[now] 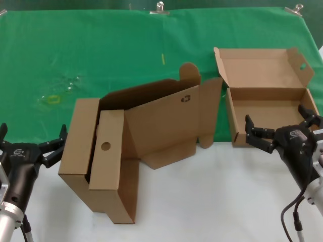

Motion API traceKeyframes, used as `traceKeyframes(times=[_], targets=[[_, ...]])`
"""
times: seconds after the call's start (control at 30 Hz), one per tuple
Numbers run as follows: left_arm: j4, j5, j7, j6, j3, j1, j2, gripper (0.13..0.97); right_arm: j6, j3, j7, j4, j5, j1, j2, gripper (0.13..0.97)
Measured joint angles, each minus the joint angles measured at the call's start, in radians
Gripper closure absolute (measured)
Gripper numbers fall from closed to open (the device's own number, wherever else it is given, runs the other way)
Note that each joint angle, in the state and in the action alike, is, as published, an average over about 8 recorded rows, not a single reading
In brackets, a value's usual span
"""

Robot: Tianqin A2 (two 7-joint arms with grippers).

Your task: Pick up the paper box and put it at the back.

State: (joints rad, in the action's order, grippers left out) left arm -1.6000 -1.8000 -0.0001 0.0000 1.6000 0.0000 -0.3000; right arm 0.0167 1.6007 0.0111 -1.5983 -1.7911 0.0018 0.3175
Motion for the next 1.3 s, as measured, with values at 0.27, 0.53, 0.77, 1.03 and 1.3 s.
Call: traceKeyframes(times=[0.27,0.53,0.77,1.03,1.3], targets=[[0.000,0.000,0.000,0.000,0.000,0.000,0.000,0.132,0.000,0.000,0.000,0.000,0.000,0.000,0.000,0.129],[0.000,0.000,0.000,0.000,0.000,0.000,0.000,0.132,0.000,0.000,0.000,0.000,0.000,0.000,0.000,0.129],[0.000,0.000,0.000,0.000,0.000,0.000,0.000,0.132,0.000,0.000,0.000,0.000,0.000,0.000,0.000,0.129],[0.000,0.000,0.000,0.000,0.000,0.000,0.000,0.132,0.000,0.000,0.000,0.000,0.000,0.000,0.000,0.129],[0.000,0.000,0.000,0.000,0.000,0.000,0.000,0.132,0.000,0.000,0.000,0.000,0.000,0.000,0.000,0.129]])
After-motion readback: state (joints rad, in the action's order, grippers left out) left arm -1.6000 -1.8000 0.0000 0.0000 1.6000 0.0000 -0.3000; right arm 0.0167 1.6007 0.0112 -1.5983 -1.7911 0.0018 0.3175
